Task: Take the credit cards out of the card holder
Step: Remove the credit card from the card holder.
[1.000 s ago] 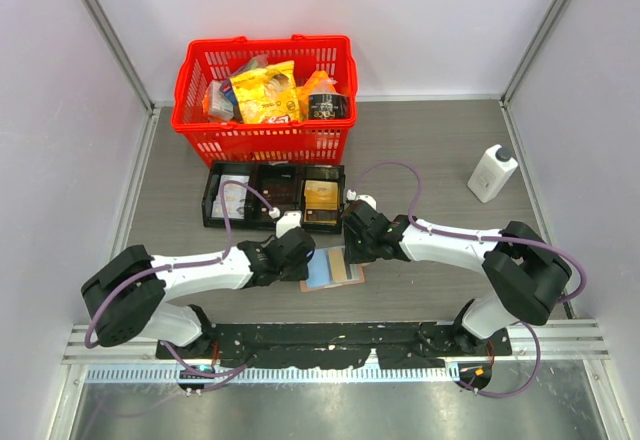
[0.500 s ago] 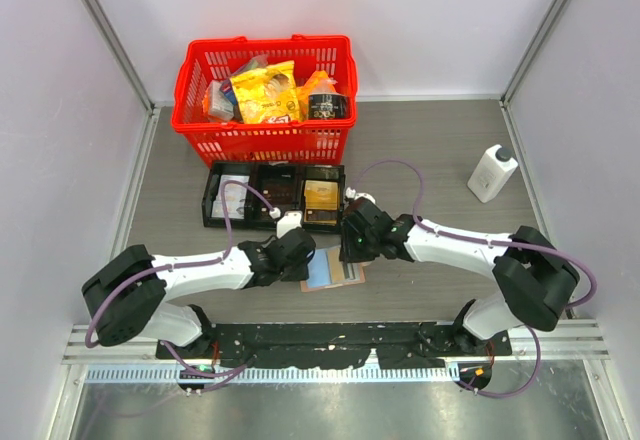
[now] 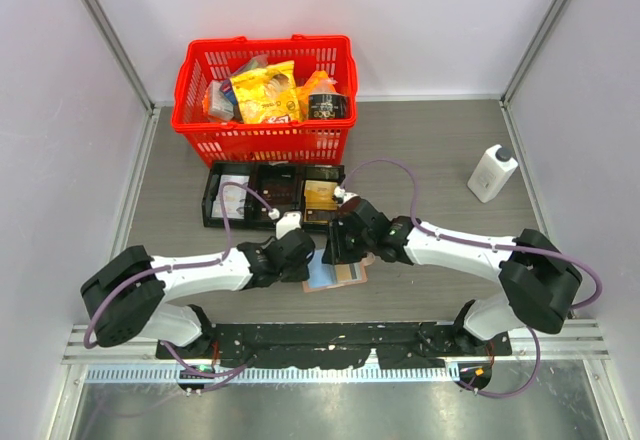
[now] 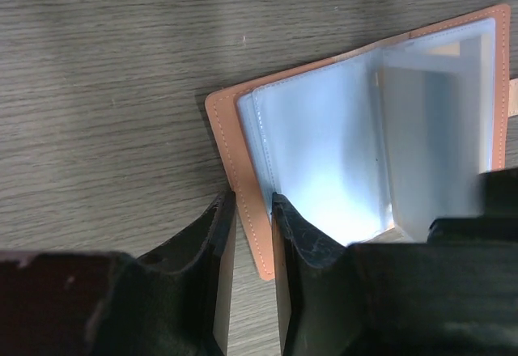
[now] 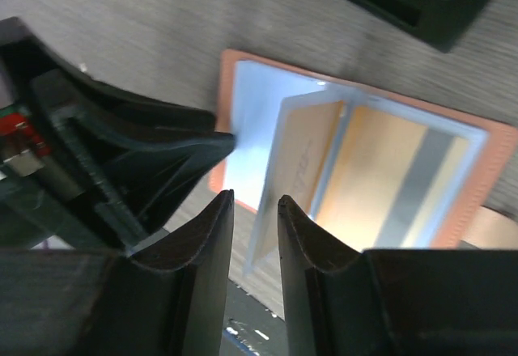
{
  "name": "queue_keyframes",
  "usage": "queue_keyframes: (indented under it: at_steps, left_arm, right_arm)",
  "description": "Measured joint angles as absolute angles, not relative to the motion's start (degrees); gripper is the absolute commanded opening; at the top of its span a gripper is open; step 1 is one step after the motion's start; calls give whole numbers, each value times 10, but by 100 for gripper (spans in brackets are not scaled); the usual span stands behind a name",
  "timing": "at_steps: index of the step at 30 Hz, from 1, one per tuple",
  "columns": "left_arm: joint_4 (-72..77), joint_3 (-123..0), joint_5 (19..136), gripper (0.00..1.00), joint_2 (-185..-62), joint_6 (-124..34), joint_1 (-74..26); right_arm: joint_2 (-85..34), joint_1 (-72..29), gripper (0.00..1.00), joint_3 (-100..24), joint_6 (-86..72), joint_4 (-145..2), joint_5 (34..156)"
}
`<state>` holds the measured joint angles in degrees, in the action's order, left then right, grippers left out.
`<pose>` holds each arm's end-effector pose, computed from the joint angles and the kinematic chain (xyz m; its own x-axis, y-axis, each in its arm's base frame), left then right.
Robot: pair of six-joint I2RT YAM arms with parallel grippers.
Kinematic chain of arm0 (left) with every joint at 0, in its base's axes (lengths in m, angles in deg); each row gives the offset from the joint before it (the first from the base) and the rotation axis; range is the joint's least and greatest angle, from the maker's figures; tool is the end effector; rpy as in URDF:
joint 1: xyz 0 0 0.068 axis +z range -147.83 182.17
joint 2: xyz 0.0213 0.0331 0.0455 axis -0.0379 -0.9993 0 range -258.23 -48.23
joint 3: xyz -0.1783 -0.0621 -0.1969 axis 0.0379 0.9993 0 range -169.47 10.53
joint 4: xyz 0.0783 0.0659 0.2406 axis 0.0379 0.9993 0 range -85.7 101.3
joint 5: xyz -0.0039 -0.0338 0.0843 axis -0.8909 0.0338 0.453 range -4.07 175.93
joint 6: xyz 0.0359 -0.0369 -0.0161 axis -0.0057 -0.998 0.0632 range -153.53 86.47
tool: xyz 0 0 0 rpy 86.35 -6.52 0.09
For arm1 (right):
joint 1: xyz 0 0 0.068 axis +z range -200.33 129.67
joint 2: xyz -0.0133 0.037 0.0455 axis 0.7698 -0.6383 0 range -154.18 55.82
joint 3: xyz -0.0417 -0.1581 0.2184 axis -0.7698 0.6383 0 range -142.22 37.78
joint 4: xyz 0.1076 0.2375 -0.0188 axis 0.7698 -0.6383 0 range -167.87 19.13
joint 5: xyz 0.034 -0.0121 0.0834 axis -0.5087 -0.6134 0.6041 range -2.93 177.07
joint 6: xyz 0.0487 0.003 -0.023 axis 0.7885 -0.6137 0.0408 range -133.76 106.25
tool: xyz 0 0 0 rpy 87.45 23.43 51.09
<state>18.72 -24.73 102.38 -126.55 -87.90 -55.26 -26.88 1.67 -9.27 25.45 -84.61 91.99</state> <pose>0.1402 -0.2008 0.1574 -0.8548 -0.1100 -0.5072 0.0541 0.9531 -0.2979 0.1772 0.2317 0.1983 -0.8801 -0.1038 -0.4633 -0.3398 0.8193 0.4619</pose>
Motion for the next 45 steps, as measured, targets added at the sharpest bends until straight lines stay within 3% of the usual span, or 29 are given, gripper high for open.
queue_keyframes:
  at_steps: [19,33,45]
  left_arm:
    - [208,-196,1050,28,-1046,-919,-555]
    - [97,-198,960,22,-1199,-912,-517]
    - [84,-192,942,17,-1227,-922,-513]
  right_arm:
    - [-294,4,49,-47,273,-737,966]
    - [-280,-52,48,58,303,-600,1008]
    - [-289,-55,43,73,306,-552,1036]
